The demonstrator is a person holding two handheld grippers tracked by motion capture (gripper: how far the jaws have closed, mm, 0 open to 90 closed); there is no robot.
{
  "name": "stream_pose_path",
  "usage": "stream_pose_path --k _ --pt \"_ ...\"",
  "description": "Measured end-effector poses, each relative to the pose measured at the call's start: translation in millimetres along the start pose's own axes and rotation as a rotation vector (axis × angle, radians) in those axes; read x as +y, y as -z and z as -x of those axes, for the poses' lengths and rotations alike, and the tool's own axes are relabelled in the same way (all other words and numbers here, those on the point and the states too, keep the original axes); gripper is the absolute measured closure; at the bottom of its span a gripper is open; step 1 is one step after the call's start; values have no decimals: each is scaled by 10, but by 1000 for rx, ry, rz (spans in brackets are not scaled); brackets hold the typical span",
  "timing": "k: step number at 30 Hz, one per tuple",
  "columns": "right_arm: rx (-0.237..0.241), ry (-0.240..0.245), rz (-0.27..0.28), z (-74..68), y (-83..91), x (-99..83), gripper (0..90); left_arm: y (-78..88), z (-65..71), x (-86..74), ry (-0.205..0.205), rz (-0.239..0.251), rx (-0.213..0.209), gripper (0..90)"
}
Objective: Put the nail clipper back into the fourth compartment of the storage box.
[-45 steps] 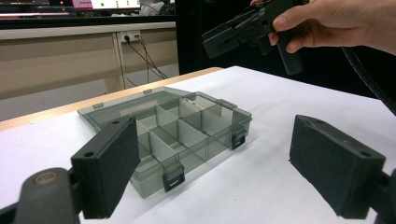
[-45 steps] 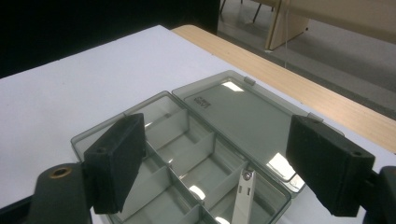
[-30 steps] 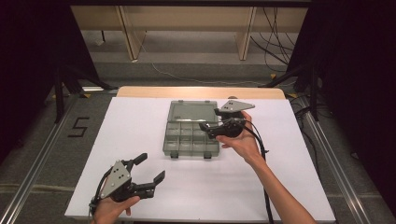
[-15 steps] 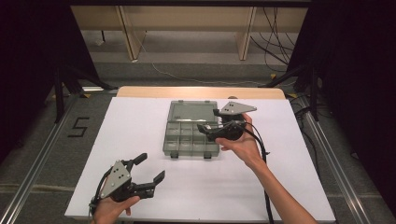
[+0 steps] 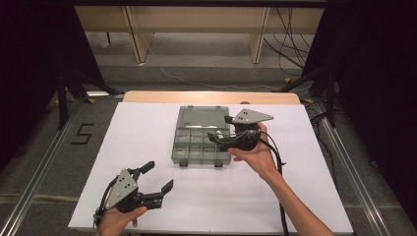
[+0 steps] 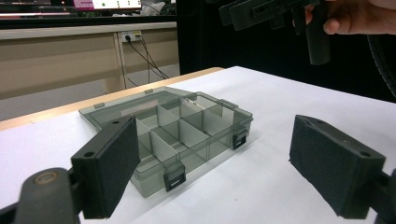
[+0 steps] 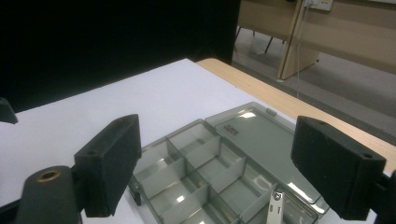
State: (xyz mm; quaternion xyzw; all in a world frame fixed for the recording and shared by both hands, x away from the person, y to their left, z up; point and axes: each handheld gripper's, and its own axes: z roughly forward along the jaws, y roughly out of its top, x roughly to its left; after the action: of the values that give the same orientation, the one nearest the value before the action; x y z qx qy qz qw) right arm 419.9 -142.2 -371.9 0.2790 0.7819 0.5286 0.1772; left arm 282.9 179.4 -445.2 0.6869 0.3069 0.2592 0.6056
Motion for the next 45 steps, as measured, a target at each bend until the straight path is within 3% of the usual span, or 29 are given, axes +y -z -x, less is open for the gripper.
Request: stream_pose_path --k 16,39,45 --pt "12 -12 37 -50 104 -28 172 -9 -10 3 -13 15 -10 156" --pt "9 2 67 -98 260 -102 172 -1 -2 1 -5 0 -1 156" --pt "19 -17 71 -95 282 -150 172 -5 -3 0 -7 0 -2 156"
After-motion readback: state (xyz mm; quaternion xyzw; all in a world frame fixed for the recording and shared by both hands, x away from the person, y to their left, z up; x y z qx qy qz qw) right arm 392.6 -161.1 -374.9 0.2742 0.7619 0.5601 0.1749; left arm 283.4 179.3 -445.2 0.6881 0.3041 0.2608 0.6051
